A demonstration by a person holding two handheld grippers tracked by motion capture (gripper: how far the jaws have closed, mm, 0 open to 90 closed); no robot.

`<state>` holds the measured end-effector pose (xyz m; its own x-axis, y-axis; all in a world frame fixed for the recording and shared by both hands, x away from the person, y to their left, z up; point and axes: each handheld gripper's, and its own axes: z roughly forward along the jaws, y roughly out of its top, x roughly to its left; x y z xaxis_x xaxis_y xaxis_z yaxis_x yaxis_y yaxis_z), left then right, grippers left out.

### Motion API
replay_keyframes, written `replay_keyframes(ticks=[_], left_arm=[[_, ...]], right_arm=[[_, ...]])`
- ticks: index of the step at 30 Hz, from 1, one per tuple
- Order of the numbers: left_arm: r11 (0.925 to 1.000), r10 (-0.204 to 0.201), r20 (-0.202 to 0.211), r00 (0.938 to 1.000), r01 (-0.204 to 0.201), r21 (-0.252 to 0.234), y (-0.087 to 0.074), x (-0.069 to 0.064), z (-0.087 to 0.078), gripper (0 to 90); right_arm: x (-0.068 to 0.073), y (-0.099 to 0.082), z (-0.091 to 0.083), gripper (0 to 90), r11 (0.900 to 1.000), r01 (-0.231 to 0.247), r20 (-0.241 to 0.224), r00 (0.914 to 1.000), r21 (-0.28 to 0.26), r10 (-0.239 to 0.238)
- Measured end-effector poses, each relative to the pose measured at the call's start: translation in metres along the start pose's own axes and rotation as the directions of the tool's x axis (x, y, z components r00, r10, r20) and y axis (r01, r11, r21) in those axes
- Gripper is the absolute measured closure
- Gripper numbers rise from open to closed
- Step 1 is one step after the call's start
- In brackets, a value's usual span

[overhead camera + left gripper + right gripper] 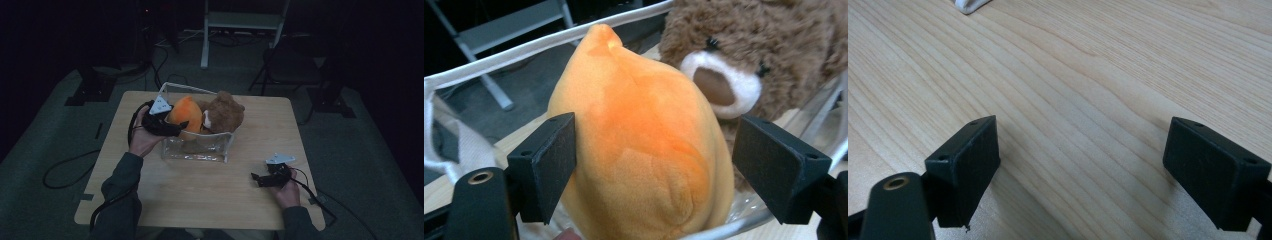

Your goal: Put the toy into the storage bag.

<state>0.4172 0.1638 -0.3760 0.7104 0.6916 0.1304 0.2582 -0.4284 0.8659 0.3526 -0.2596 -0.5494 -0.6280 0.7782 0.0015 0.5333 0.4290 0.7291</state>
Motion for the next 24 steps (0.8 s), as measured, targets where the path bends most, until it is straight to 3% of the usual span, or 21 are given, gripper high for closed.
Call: replay_keyframes(ticks=[4, 9, 10, 12, 14, 15, 18, 24], left_arm=[[0.9988, -0.025, -0.007, 0.9997, 0.025, -0.043, -0.0014, 0.0024, -0.0036, 18.7], [0.9987, -0.021, -0.005, 0.9998, 0.021, -0.046, -0.0015, 0.0033, -0.0055, 19.4], [0.9987, -0.016, -0.02, 0.9997, 0.015, -0.049, -0.0019, 0.0028, -0.0058, 25.5], [0.9982, -0.018, 0.001, 0.9998, 0.018, -0.057, -0.0023, 0.0036, -0.0073, 34.6], [0.9992, -0.016, 0.003, 0.9999, 0.016, -0.035, -0.002, 0.0034, -0.0064, 46.8], [1.0, -0.007, 0.006, 1.0, 0.008, -0.006, -0.0019, 0.0031, -0.0046, 46.8], [0.9998, -0.013, -0.01, 0.9999, 0.014, 0.017, -0.0008, 0.0035, -0.0042, 57.6], [0.9987, -0.017, -0.014, 0.9997, 0.018, 0.047, -0.001, 0.0056, -0.0051, 62.0]], right_arm=[[0.0, 0.0, 0.0, 14.3, 1.0, 0.0, 0.0, 1.0, 0.0, 0.0], [0.0, 0.0, 0.0, 14.3, 1.0, 0.0, 0.0, 1.0, 0.0, 0.0], [0.0, 0.0, 0.0, 14.3, 1.0, 0.0, 0.0, 1.0, 0.0, 0.0], [0.0001, 0.0, 0.0, 14.3, 1.0, 0.0, 0.0, 1.0, 0.0, 0.0], [0.0, 0.0, 0.0, 14.3, 1.0, 0.0, 0.0, 1.0, 0.0, 0.0], [0.0, 0.0, 0.0, 14.3, 1.0, 0.0, 0.0, 1.0, 0.0, 0.0], [0.0, 0.0, 0.0, 14.3, 1.0, 0.001, 0.0, 1.0, 0.0, -0.001], [0.0, 0.0, 0.0, 14.3, 1.0, 0.0, 0.0, 1.0, 0.0, 0.0]])
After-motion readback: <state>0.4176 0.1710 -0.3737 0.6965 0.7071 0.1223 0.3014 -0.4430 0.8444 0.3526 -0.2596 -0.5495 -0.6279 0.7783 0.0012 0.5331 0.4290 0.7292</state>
